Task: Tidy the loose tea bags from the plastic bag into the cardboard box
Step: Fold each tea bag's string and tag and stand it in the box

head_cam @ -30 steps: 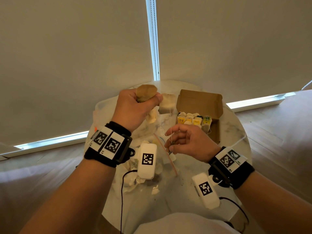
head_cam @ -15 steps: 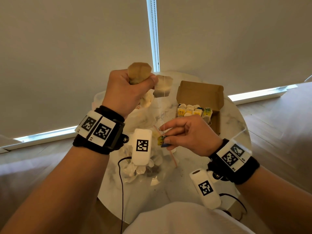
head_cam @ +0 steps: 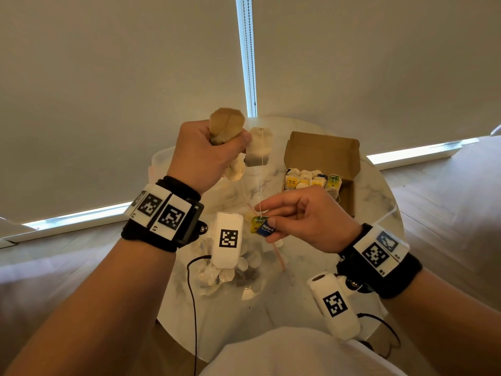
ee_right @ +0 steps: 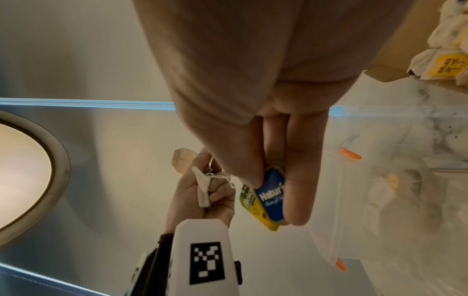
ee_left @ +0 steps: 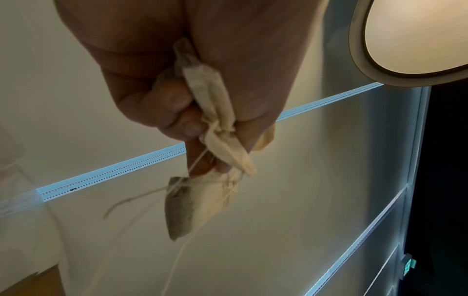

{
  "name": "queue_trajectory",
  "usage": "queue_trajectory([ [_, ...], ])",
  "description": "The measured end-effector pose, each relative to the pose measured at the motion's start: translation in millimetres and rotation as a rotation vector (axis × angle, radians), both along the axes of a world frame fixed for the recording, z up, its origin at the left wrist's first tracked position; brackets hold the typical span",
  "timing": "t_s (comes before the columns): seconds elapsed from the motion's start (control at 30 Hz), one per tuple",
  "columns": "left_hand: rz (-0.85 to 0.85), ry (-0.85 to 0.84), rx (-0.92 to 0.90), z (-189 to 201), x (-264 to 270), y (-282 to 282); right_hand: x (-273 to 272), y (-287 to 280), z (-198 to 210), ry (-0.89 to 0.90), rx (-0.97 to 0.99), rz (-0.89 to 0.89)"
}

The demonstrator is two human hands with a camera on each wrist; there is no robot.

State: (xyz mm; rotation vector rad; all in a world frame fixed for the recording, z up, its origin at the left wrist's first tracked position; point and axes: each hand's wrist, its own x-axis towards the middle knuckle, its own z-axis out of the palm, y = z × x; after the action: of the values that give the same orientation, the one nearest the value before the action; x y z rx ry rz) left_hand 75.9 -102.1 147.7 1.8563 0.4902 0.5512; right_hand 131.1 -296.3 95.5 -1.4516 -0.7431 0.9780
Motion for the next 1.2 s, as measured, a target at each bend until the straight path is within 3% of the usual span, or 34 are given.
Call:
queue_trajectory([
  [0.9,-0.001,-0.045,0.025,8,-1,0,4,-2,-9,-0.078,0.01,0.053],
  [1.03,-0.019,-0.058,0.054,13,-4,-1,7,-1,-11,-0.249,0.028,0.055],
  [1.2,-0.036,-0.084,0.12,16,-9,1,16,-2,-9,-0.623,0.078,-0.047],
])
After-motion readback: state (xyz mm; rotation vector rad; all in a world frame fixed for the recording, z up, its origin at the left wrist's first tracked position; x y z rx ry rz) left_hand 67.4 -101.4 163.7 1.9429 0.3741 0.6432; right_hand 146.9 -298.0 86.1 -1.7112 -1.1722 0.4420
